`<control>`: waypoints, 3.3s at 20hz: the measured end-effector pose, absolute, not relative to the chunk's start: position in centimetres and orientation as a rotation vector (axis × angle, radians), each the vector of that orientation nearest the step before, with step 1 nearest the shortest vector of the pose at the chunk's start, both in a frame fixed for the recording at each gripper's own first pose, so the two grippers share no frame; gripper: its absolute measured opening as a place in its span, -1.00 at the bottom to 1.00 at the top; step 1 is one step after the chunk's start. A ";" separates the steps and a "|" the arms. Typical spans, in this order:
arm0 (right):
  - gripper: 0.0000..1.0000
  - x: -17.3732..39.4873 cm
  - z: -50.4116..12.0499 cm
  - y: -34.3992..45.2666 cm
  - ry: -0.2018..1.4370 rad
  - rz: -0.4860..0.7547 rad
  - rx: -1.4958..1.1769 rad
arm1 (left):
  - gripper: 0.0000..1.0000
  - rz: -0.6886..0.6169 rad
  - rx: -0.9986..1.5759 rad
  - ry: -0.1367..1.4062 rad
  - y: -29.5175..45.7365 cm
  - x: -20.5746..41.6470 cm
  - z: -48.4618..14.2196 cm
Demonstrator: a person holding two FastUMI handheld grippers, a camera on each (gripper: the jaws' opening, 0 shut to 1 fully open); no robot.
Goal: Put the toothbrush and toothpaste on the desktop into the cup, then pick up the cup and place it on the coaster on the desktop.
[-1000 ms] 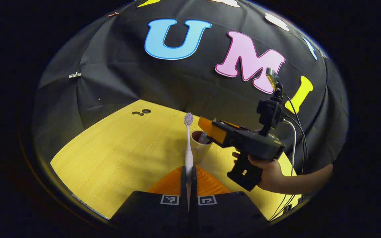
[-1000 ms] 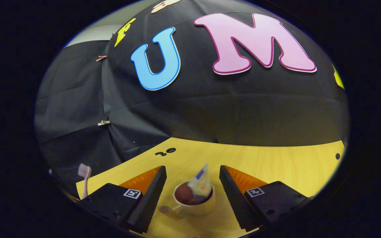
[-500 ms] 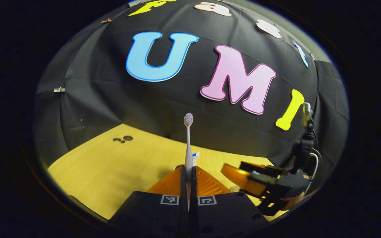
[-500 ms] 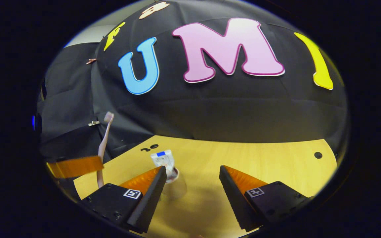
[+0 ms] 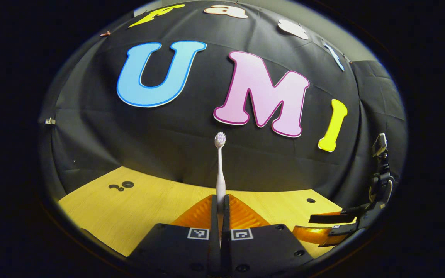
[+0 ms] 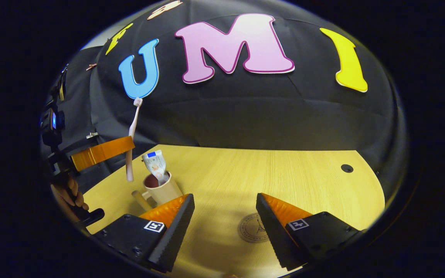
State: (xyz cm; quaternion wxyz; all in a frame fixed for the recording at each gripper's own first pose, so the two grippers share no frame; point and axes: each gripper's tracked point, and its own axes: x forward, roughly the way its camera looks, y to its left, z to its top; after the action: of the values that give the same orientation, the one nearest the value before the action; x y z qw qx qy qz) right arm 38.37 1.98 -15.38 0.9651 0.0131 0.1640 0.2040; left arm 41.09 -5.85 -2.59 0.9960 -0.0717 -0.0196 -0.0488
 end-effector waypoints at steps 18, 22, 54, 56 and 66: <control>0.96 34.8 -20.4 -0.9 0.458 0.385 -0.020 | -0.79 -0.090 0.054 -0.058 -6.2 43.9 -9.5; 0.96 34.3 -20.4 -0.8 0.463 0.386 -0.026 | 0.49 -0.095 0.043 -0.045 -6.5 42.6 -9.2; 0.97 26.9 -23.4 -19.5 0.586 -0.024 0.135 | 1.00 -0.127 0.075 1.037 -3.4 40.4 -18.8; 0.97 26.3 -23.7 -19.9 0.596 -0.034 0.143 | 0.99 -0.133 0.086 1.061 -3.5 40.7 -19.3; 0.96 24.9 -24.5 -17.6 0.641 0.015 0.165 | -0.21 -0.100 0.087 1.134 -3.4 40.5 -20.3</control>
State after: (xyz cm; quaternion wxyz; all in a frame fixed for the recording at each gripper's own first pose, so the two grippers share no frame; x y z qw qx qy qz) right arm 24.88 -17.57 -24.50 0.9457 0.0812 0.3145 0.0074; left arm 40.53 -3.42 -20.32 0.8414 0.0410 0.5367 -0.0474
